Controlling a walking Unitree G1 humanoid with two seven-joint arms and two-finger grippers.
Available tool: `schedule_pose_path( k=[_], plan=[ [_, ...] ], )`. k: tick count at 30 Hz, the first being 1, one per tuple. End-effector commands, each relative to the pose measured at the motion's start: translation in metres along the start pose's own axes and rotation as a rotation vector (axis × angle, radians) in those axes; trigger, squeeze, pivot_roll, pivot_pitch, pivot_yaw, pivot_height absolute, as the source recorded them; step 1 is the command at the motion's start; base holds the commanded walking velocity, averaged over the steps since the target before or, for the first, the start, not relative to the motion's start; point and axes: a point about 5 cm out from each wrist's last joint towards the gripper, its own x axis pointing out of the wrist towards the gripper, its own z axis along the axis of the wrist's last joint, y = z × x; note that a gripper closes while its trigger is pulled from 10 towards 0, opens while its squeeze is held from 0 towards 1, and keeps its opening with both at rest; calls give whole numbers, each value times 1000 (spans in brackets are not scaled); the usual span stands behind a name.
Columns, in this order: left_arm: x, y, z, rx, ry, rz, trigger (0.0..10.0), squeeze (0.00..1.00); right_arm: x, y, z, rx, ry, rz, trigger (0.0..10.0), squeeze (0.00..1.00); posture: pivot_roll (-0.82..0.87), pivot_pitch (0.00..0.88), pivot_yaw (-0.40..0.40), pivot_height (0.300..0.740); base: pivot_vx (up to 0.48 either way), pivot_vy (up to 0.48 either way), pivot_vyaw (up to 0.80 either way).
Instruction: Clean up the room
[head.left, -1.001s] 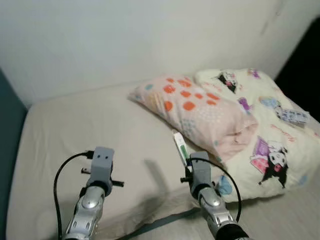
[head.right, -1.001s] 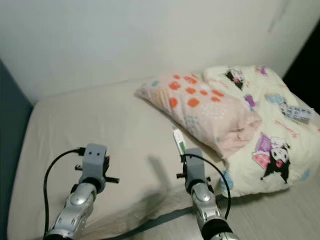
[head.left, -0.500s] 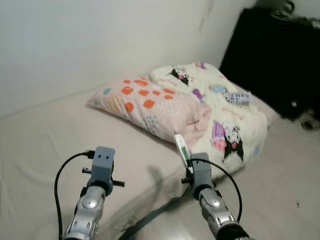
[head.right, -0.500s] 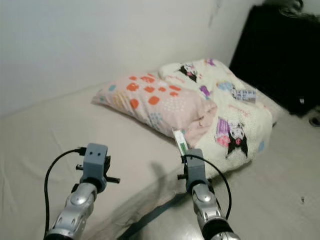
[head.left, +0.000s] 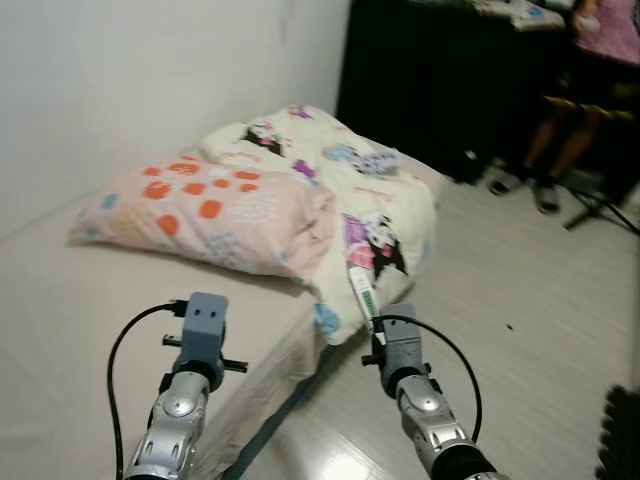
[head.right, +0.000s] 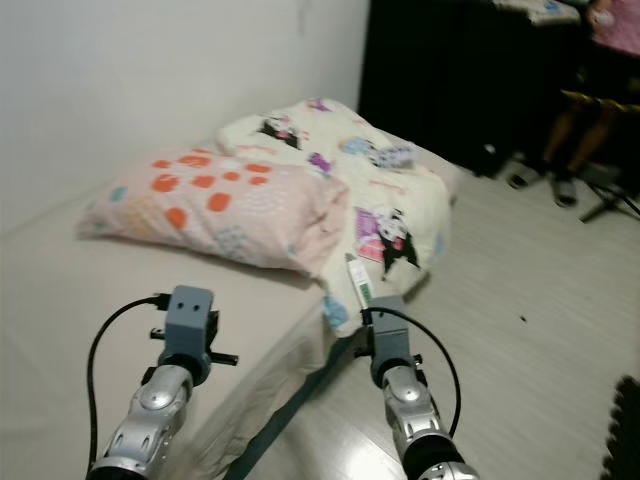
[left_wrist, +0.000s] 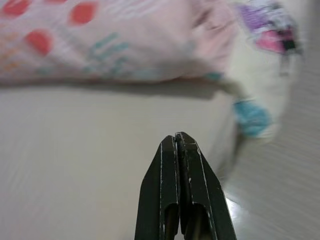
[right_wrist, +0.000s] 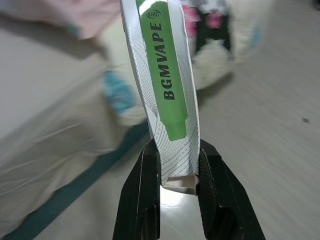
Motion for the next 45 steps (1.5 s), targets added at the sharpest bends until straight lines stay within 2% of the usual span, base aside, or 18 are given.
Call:
schedule_pose_path(
  k=[1,45],
  plan=[
    [-2,-1,-3,8,10,-5,10000,0,-1,-1,-4,2,12,-7,10000,0,70,110,-33,740,0,0,-800],
    [-2,-3,-5,4,11,-3,10000,0,0,-3,-2,-8,14,-4,10000,0,63,83,-46,740,0,0,-800]
  ],
)
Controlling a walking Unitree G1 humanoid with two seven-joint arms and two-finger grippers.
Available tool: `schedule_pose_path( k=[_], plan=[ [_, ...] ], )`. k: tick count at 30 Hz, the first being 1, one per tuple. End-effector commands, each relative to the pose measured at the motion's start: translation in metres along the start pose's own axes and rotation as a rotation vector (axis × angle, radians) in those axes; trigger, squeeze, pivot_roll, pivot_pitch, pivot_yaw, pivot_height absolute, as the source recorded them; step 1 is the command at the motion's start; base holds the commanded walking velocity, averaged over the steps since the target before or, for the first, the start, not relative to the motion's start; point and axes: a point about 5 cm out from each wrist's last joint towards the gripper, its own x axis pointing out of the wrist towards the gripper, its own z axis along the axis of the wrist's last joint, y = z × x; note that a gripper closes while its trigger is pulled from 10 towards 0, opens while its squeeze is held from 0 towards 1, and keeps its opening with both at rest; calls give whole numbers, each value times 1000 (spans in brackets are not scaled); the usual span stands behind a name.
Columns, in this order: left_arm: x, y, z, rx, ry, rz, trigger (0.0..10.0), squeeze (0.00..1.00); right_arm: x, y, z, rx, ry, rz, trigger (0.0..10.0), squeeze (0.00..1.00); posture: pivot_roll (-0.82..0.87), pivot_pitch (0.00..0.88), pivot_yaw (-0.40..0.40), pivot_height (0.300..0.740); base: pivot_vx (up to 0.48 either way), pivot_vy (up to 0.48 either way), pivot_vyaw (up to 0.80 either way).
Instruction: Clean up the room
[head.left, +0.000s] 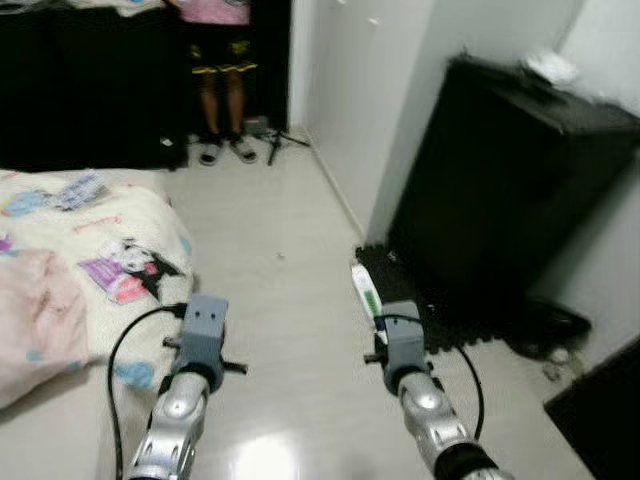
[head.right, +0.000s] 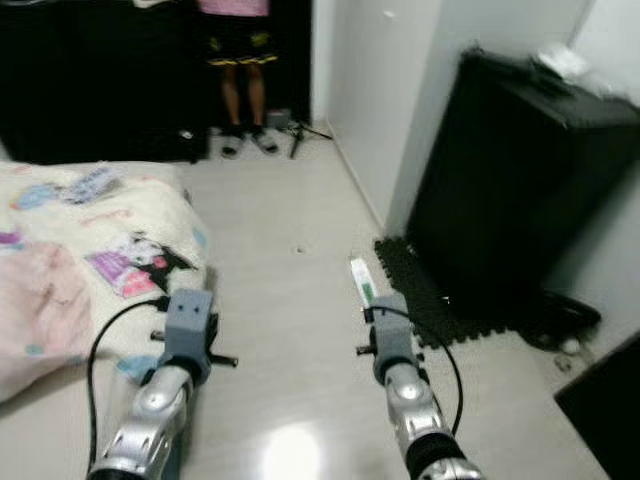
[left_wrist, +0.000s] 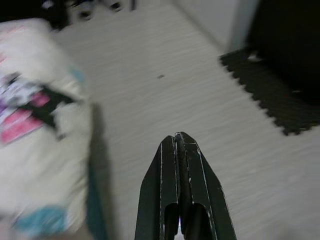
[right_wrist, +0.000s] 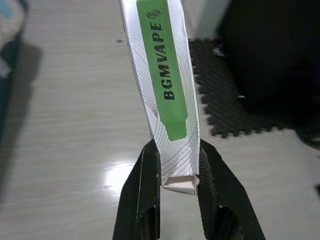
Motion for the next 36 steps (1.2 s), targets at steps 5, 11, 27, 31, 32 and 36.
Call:
schedule_pose_path(
  k=[5,11,27,31,32,36],
  plan=[
    [-2,-1,-3,7,6,-4,10000,0,-1,-1,-3,1,13,-6,10000,0,62,85,-44,740,0,0,-800],
    [-1,-1,-3,7,5,-4,10000,0,-1,-2,-3,1,13,-8,10000,0,60,87,-42,740,0,0,-800],
    [0,-2,-1,7,1,-3,10000,0,-1,-5,-4,2,17,-24,10000,0,61,94,-41,740,0,0,-800],
    [0,-3,0,6,0,-5,10000,0,0,-6,-4,3,19,-30,10000,0,61,95,-40,740,0,0,-800],
    [0,-3,0,6,0,-5,10000,0,0,-6,-4,3,19,-31,10000,0,61,95,-39,740,0,0,-800],
    [0,-3,0,6,0,-5,10000,0,0,-6,-4,2,20,-34,10000,0,61,95,-40,740,0,0,-800]
  ],
)
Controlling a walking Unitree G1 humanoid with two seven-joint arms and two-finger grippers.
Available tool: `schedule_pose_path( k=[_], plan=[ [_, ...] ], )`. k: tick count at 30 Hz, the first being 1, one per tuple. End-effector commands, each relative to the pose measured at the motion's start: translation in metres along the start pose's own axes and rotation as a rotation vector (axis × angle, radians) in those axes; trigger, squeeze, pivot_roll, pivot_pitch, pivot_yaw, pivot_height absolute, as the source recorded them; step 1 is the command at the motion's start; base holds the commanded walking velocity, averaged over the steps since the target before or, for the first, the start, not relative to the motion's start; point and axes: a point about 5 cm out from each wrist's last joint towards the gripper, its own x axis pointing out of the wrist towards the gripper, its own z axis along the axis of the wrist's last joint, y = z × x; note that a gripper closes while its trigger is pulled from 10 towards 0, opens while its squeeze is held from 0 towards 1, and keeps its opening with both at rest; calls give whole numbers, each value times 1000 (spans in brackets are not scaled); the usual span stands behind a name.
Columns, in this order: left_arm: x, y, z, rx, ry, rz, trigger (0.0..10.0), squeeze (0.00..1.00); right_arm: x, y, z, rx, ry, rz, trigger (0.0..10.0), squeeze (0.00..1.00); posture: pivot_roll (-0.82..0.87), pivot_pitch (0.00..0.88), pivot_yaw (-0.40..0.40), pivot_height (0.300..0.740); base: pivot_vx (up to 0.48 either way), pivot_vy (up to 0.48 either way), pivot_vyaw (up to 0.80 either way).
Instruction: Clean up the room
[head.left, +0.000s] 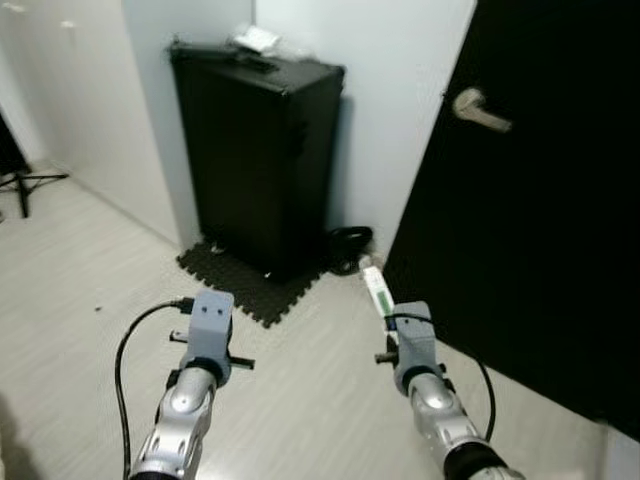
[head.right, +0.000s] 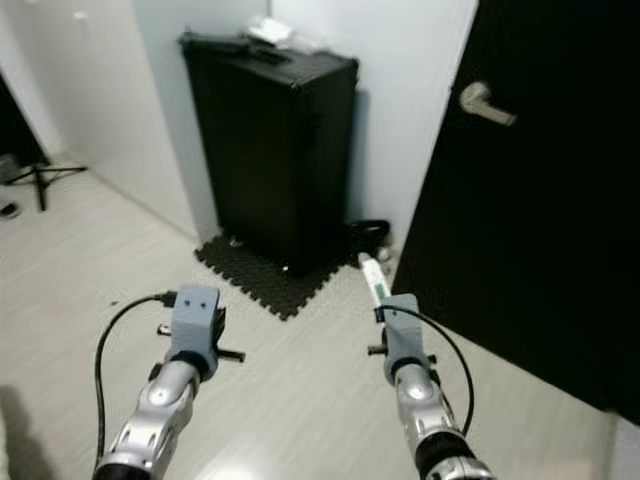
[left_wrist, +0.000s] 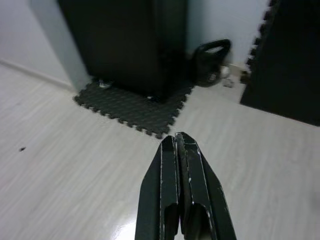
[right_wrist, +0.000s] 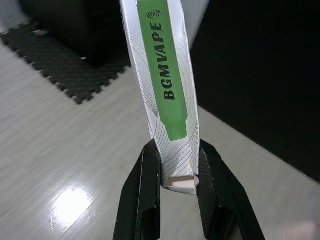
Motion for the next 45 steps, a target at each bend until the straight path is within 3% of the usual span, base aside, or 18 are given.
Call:
schedule_pose_path(
  k=[1,45],
  plan=[
    [-1,-2,-2,9,11,-6,10000,0,-2,-1,-5,4,18,-4,10000,0,60,95,-40,740,0,0,-800],
    [0,-4,-2,7,12,-14,10000,0,-1,-8,-5,-4,25,-43,10000,0,54,97,-32,740,0,0,-800]
  ],
)
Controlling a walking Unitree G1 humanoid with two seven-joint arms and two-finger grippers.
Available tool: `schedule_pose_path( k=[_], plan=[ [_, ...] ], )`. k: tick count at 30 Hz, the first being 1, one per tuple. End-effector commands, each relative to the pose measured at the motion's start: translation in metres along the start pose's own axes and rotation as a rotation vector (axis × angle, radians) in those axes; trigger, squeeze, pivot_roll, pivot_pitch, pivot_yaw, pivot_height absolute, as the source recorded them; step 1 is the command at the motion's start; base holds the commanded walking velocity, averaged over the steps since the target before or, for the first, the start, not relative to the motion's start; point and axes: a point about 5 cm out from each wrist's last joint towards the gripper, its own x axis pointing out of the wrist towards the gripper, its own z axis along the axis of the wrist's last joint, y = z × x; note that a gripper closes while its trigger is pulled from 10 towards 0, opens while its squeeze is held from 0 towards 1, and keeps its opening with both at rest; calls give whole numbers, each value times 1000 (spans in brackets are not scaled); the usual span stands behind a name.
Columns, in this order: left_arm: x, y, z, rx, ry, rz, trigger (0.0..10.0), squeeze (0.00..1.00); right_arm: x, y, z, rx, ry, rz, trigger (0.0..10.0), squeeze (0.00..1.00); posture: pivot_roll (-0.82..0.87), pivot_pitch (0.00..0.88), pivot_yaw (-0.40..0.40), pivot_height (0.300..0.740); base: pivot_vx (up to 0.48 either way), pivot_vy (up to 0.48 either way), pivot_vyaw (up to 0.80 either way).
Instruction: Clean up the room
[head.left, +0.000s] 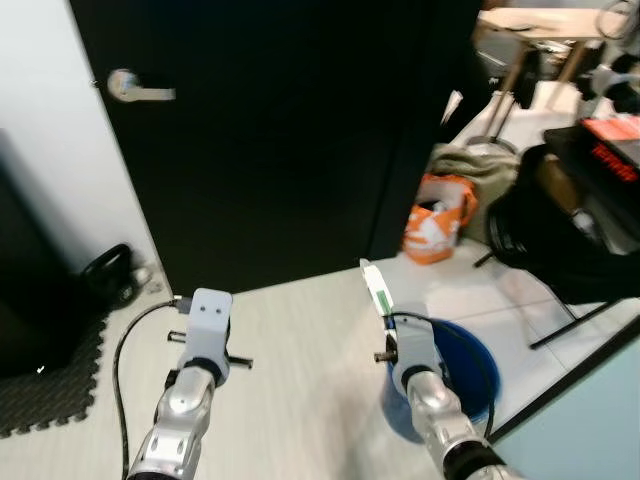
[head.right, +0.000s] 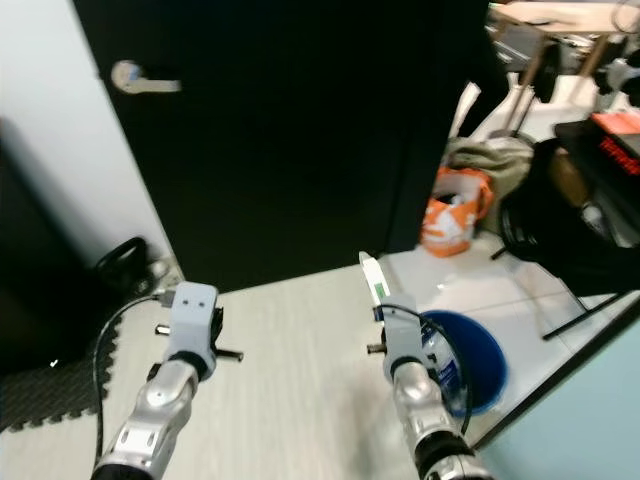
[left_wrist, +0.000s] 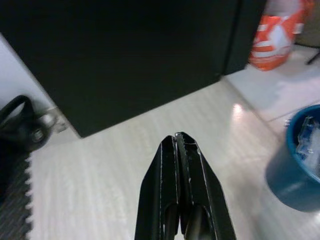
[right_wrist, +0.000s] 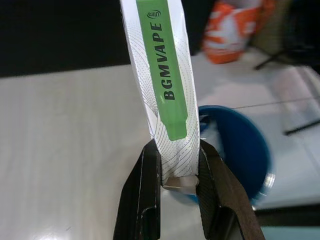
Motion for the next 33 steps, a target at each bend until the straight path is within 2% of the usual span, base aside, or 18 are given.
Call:
schedule_pose_path(
  k=[1,21,25,30,33],
  plan=[
    [-3,1,-7,11,26,-4,10000,0,-3,3,-8,8,31,3,10000,0,54,97,-32,740,0,0,-800],
    [-4,0,-8,-4,22,-9,10000,0,-3,2,-10,-26,46,3,10000,0,52,82,-37,740,0,0,-778],
    [-4,1,-8,-4,22,-7,10000,0,-3,4,-11,-40,54,18,10000,0,52,79,-39,740,0,0,0],
    [-4,3,-9,14,23,1,10000,0,-6,19,-21,-68,109,123,10000,0,55,75,-42,740,0,0,0],
    [-5,4,-8,16,17,5,10000,0,-7,22,-23,-72,121,141,10000,0,56,76,-42,740,0,0,0]
  ],
)
